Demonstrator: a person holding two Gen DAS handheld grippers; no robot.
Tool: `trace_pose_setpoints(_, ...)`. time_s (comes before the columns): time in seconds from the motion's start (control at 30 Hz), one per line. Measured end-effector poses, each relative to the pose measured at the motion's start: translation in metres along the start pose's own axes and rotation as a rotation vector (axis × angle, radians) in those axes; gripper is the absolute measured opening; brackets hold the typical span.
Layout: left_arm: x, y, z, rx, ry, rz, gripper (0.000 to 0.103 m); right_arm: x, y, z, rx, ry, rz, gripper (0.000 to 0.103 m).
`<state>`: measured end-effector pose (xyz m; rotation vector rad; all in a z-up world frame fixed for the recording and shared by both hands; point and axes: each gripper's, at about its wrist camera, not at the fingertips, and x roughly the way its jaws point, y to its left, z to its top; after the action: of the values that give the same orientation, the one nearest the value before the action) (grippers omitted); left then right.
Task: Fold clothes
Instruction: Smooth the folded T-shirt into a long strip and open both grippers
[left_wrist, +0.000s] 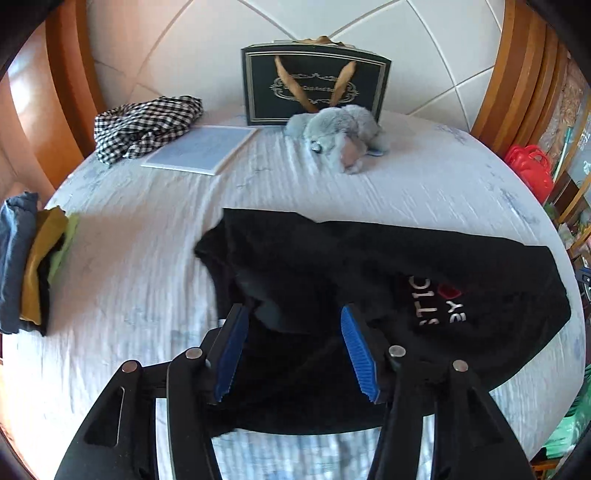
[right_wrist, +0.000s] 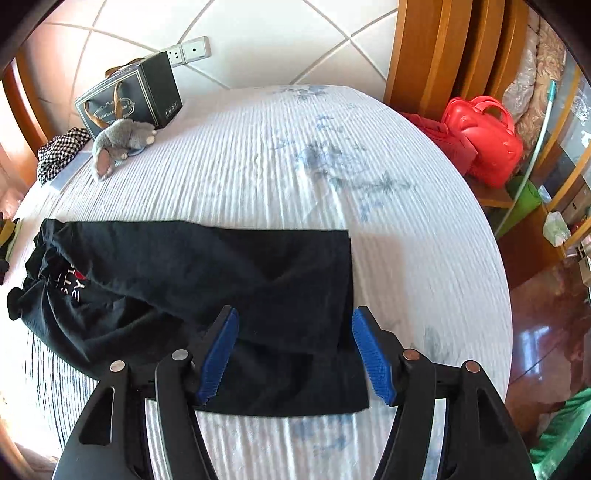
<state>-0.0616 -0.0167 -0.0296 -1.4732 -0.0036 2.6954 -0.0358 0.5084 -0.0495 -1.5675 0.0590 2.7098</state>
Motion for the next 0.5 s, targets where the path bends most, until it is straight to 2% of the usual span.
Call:
trace_pose_setpoints(0.07, 0.010, -0.036, -0.007, -0.004, 0.002, -0.002, 0.056, 0.015, -0.017, 0.016, -0.050, 0.013, 0.053, 0.062)
trace_pose_setpoints(0.23, 0.030, -0.109, -0.030, -0.151, 0.047, 0.052, 0.056, 0.052, -0.037, 0.051, -0.308, 0.080, 0.169, 0.058)
trace_pose_setpoints(0.3, 0.034, -0.134, -0.036, -0.193, 0.068, 0.057, 0.063, 0.057, -0.042, 0.060, -0.380, 0.085, 0.191, 0.058)
trace_pose_setpoints(0.4, 0.039, -0.168, -0.043, -0.251, 0.090, 0.059, 0.069, 0.064, -0.055, 0.070, -0.415, 0.117, 0.240, 0.058)
trace_pose_setpoints(0.43, 0.041, -0.178, -0.045, -0.264, 0.093, 0.058, 0.070, 0.066, -0.055, 0.071, -0.434, 0.126, 0.250, 0.056)
trace_pose_setpoints(0.5, 0.048, -0.192, -0.044, -0.272, 0.102, 0.051, 0.070, 0.070, -0.054, 0.072, -0.474, 0.141, 0.265, 0.043)
